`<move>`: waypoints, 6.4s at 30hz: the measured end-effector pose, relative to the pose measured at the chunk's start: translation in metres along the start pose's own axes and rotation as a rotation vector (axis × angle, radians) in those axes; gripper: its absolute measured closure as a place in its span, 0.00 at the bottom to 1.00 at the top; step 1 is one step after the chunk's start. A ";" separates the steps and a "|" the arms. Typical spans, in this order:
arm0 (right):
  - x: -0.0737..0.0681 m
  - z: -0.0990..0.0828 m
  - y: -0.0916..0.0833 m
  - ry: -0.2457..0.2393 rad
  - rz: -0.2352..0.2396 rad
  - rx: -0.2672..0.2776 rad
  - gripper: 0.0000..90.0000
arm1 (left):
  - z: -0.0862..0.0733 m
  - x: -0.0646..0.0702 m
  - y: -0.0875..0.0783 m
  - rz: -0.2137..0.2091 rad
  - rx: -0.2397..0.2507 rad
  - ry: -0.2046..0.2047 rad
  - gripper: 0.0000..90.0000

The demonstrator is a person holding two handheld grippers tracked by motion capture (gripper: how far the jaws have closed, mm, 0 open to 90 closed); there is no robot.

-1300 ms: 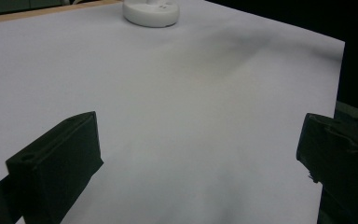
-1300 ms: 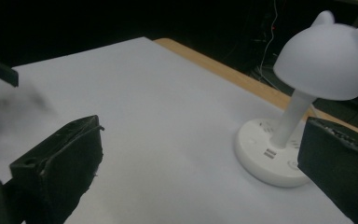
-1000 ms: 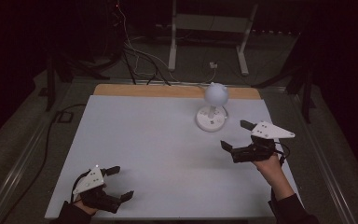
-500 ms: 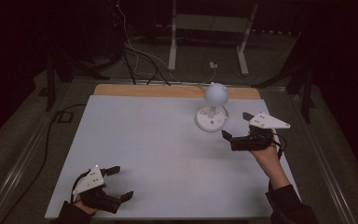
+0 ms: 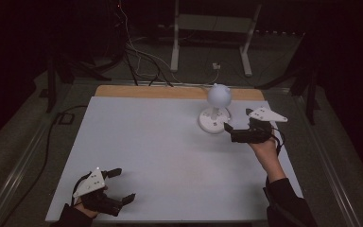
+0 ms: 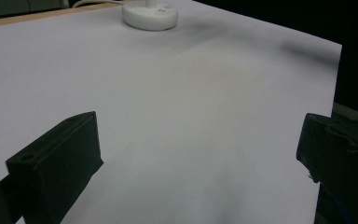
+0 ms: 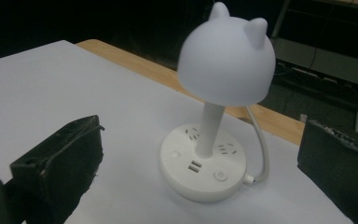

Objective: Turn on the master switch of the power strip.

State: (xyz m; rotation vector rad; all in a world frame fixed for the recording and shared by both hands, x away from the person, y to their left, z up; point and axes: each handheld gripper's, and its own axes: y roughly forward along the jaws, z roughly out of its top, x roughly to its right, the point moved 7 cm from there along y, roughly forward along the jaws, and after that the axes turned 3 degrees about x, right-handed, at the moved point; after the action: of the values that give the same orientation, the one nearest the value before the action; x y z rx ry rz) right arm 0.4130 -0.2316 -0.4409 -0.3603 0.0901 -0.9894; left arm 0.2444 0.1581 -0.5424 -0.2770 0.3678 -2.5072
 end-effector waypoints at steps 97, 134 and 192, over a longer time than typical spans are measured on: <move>0.031 -0.085 0.107 0.012 -0.152 -0.227 1.00 | 0.000 0.000 -0.001 -0.011 0.006 -0.013 0.00; 0.029 -0.084 0.111 -0.037 -0.160 -0.301 1.00 | 0.000 0.000 0.000 -0.014 0.006 -0.019 0.00; -0.005 -0.061 0.067 0.107 0.016 -0.290 0.00 | 0.002 -0.002 -0.002 -0.006 0.018 -0.020 0.00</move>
State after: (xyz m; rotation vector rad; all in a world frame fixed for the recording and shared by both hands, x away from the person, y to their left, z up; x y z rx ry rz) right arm 0.4489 -0.2100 -0.5212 -0.5708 0.3348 -0.9813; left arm 0.2458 0.1605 -0.5403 -0.2958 0.3366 -2.5103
